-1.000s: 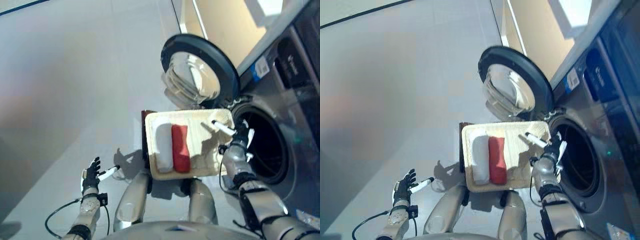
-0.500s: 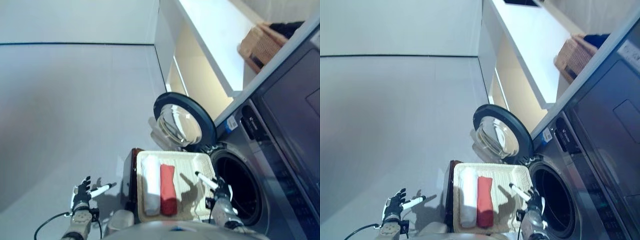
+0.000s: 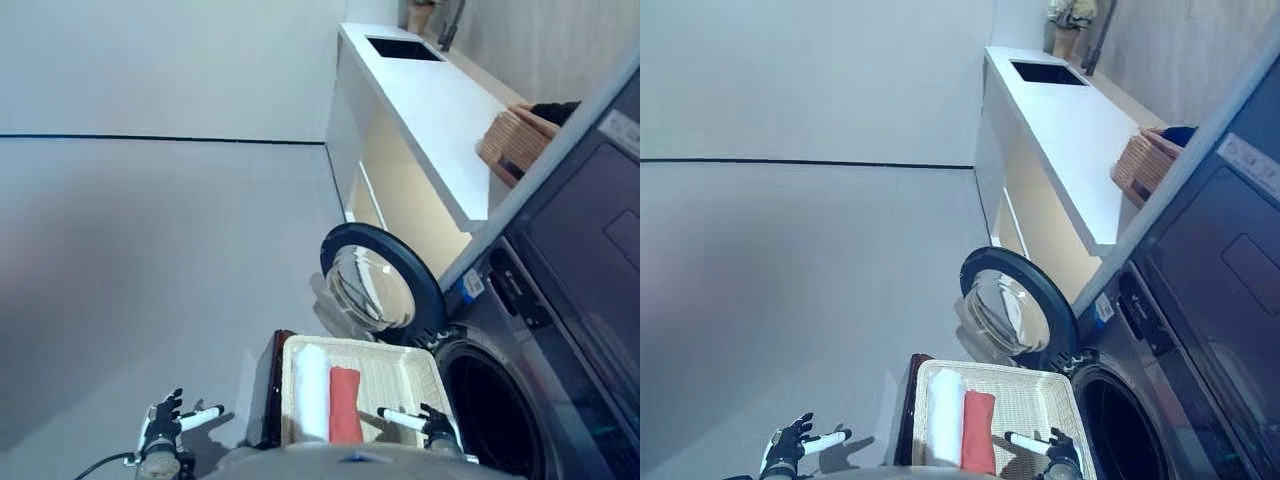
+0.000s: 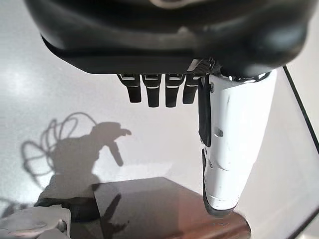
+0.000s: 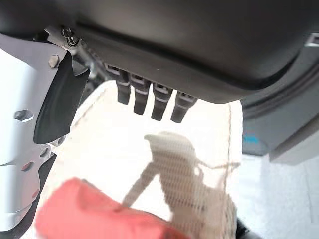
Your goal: Pick up the clothes and place them into the washing machine
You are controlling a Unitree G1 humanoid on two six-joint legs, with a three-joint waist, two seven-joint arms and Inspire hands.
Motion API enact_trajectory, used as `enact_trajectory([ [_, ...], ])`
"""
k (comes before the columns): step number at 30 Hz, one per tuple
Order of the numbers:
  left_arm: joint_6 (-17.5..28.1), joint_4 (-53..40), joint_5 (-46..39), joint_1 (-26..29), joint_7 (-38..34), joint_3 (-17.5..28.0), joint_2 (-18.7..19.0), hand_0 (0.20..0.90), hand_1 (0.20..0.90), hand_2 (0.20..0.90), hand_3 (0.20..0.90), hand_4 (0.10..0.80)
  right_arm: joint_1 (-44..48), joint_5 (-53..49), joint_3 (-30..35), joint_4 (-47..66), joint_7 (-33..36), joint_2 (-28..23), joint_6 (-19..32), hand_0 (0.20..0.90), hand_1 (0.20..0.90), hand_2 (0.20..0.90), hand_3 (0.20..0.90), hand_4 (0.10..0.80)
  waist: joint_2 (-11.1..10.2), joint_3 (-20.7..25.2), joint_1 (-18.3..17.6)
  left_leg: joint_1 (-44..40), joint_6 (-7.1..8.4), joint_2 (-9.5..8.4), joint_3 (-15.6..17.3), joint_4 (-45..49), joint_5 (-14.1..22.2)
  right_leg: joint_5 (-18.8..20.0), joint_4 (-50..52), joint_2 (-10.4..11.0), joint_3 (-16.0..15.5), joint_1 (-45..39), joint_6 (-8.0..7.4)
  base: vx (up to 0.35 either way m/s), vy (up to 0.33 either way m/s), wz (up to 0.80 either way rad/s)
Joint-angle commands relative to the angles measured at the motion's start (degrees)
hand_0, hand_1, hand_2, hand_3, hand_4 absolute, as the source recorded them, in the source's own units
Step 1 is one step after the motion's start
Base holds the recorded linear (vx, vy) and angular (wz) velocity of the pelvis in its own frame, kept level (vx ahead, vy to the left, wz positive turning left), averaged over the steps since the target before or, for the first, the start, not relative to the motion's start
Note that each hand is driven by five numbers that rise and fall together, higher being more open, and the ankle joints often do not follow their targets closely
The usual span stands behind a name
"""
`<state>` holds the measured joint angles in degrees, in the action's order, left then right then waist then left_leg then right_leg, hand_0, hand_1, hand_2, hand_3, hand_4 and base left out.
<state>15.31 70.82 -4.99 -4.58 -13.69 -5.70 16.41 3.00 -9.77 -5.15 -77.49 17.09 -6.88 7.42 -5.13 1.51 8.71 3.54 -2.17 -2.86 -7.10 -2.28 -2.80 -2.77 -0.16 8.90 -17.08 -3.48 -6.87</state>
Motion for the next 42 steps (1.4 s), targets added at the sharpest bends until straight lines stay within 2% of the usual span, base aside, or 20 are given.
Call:
enact_trajectory([
  [1,2.47,-1.87,-1.99,5.13,-2.05,0.34,1.16,0.900,0.900,0.900,0.900,0.800,7.03,1.09,-2.01,2.55,4.30,-4.22,1.66,0.900,0.900,0.900,0.900,0.800,1.30,-5.62,1.54,4.81,2.80,-1.29,2.13,1.97,0.03,6.79,2.44,1.93,0.21,7.41,-1.07,-0.412,0.038,0.19],
  [3,3.17,-2.97,-3.61,6.84,-2.96,-0.66,1.06,0.900,0.900,0.900,0.900,0.800,9.60,0.57,-2.62,3.61,5.76,-5.21,1.90,0.900,0.900,0.900,0.900,0.800,2.05,-9.21,1.41,8.72,2.69,-1.85,1.61,5.24,0.15,6.86,4.43,2.48,-0.03,10.47,-0.55,-0.304,0.029,0.33],
  [4,3.17,-2.96,-3.61,6.85,-2.96,-0.66,1.05,0.900,0.900,0.900,0.900,0.800,9.61,0.57,-2.61,3.61,5.75,-5.21,1.90,0.900,0.900,0.900,0.900,0.800,2.05,-9.19,1.40,8.78,2.69,-1.85,1.61,5.29,0.17,6.85,4.46,2.48,-0.04,10.52,-0.55,-0.258,0.054,0.36],
  [5,3.89,-5.04,-4.98,8.41,-4.04,-1.45,1.48,0.900,0.900,0.900,0.900,0.800,12.13,-0.25,-3.30,4.84,6.88,-6.23,2.37,0.900,0.900,0.900,0.900,0.800,2.96,-13.10,1.17,12.64,2.69,-2.05,1.33,8.64,0.28,6.66,7.43,3.32,-0.16,14.07,0.07,-0.258,0.063,0.24],
  [9,5.71,-11.75,-5.20,9.97,-6.55,-3.28,2.81,0.900,0.900,0.900,0.900,0.800,17.50,-1.26,-5.48,6.37,9.89,-7.50,3.15,0.900,0.900,0.900,0.900,0.800,3.74,-17.90,1.50,19.32,2.69,-2.45,1.89,13.02,0.79,5.92,11.99,4.04,0.80,20.96,1.08,-0.204,0.059,0.06],
  [18,8.20,-20.56,-9.31,13.73,-10.67,-3.11,2.43,0.900,0.900,0.900,0.900,0.800,28.41,-3.06,-7.69,3.62,15.73,-9.27,3.45,0.900,0.900,0.900,0.900,0.800,3.52,-21.82,2.93,30.82,2.38,-2.37,3.35,20.08,2.23,4.95,18.06,4.36,2.41,32.40,2.18,-0.088,0.035,-0.05],
  [23,8.15,-19.72,-10.20,15.09,-11.69,-3.16,2.21,0.900,0.900,0.900,0.900,0.800,32.58,-3.29,-9.00,2.42,17.00,-9.90,3.52,0.900,0.900,0.900,0.900,0.800,3.77,-23.17,3.11,35.78,1.34,-2.65,4.20,25.61,4.59,3.75,23.00,4.64,3.68,37.53,2.67,-0.037,0.049,-0.04],
  [24,8.15,-19.46,-10.28,15.21,-11.89,-3.34,2.23,0.900,0.900,0.900,0.900,0.800,33.38,-3.51,-8.96,1.87,17.14,-10.16,3.36,0.900,0.900,0.900,0.900,0.800,3.92,-23.42,3.19,36.69,1.27,-2.82,4.28,26.53,4.97,3.57,23.62,4.85,3.74,38.18,2.66,0.092,0.020,-0.08],
  [25,8.04,-19.47,-10.57,15.28,-11.87,-3.44,2.16,0.900,0.900,0.900,0.900,0.800,34.11,-3.63,-9.12,1.45,17.43,-10.55,3.20,0.900,0.900,0.900,0.900,0.800,4.05,-23.33,3.28,36.59,1.48,-2.93,4.04,27.43,7.13,1.77,24.58,4.70,4.32,38.15,2.03,0.098,0.015,-0.06],
  [27,8.18,-18.88,-10.88,15.64,-11.94,-3.63,2.02,0.900,0.900,0.900,0.900,0.800,34.84,-3.57,-9.36,0.96,17.71,-10.70,3.17,0.900,0.900,0.900,0.900,0.800,4.26,-23.51,3.39,37.23,1.40,-3.01,3.95,27.96,7.37,1.51,25.20,4.74,4.35,38.81,2.10,0.054,0.017,-0.01],
  [36,8.57,-21.08,-10.98,16.96,-13.61,-6.25,2.22,0.900,0.900,0.900,0.900,0.800,42.58,-1.85,-11.42,-3.43,20.22,-12.54,1.26,0.900,0.900,0.900,0.900,0.800,7.79,-26.58,5.01,41.50,1.29,-5.21,2.82,27.35,5.97,-0.68,30.19,7.03,3.09,43.85,2.44,-0.021,0.025,0.10],
  [37,8.64,-20.84,-11.13,17.55,-13.76,-6.51,2.23,0.900,0.900,0.900,0.900,0.800,43.32,-1.35,-11.70,-3.88,20.32,-12.39,0.98,0.862,0.862,0.862,0.862,0.773,8.19,-26.99,5.19,42.07,1.32,-5.49,2.69,27.32,5.77,-0.94,30.92,7.40,2.89,44.50,2.40,-0.034,0.016,0.37],
  [38,8.73,-20.96,-11.34,17.94,-13.96,-6.83,2.26,0.900,0.900,0.900,0.900,0.800,44.07,-1.28,-11.90,-4.25,20.33,-12.61,0.78,0.538,0.538,0.538,0.538,0.541,8.64,-27.52,5.30,42.64,1.26,-5.85,2.51,27.39,5.62,-1.05,31.67,7.78,2.82,45.15,2.32,-0.032,0.023,0.41],
  [39,8.64,-21.06,-11.38,18.15,-14.09,-7.00,2.29,0.900,0.900,0.900,0.900,0.800,44.65,-0.99,-12.04,-4.55,20.40,-12.65,0.52,0.406,0.406,0.406,0.406,0.447,9.04,-27.83,5.45,42.99,1.18,-6.10,2.41,27.41,5.50,-1.15,32.28,8.12,2.74,45.54,2.28,-0.029,0.030,0.27],
  [40,8.68,-21.13,-11.33,18.24,-14.26,-7.29,2.25,0.900,0.900,0.900,0.900,0.800,45.36,-0.62,-12.26,-4.83,20.65,-12.96,0.33,0.299,0.299,0.299,0.299,0.371,9.53,-28.24,5.63,43.46,1.05,-6.35,2.37,27.63,5.38,-1.26,33.18,8.48,2.69,46.18,2.23,-0.019,0.036,0.17],
  [41,8.76,-21.35,-11.31,18.28,-14.41,-7.64,2.11,0.900,0.900,0.900,0.900,0.800,45.81,-0.22,-12.50,-5.00,20.81,-12.98,0.14,0.299,0.299,0.299,0.299,0.371,10.00,-28.64,5.75,43.87,0.90,-6.83,2.14,27.92,5.33,-1.40,34.05,8.88,2.75,46.68,2.21,-0.012,0.027,0.08],
  [42,8.76,-21.36,-11.30,18.30,-14.43,-7.64,2.08,0.900,0.900,0.900,0.900,0.800,45.84,-0.21,-12.50,-5.01,20.81,-13.01,0.14,0.200,0.200,0.200,0.200,0.300,10.01,-28.65,5.71,43.92,0.89,-6.88,2.13,27.96,5.33,-1.45,34.15,8.94,2.75,46.74,2.19,-0.005,0.024,0.13],
])
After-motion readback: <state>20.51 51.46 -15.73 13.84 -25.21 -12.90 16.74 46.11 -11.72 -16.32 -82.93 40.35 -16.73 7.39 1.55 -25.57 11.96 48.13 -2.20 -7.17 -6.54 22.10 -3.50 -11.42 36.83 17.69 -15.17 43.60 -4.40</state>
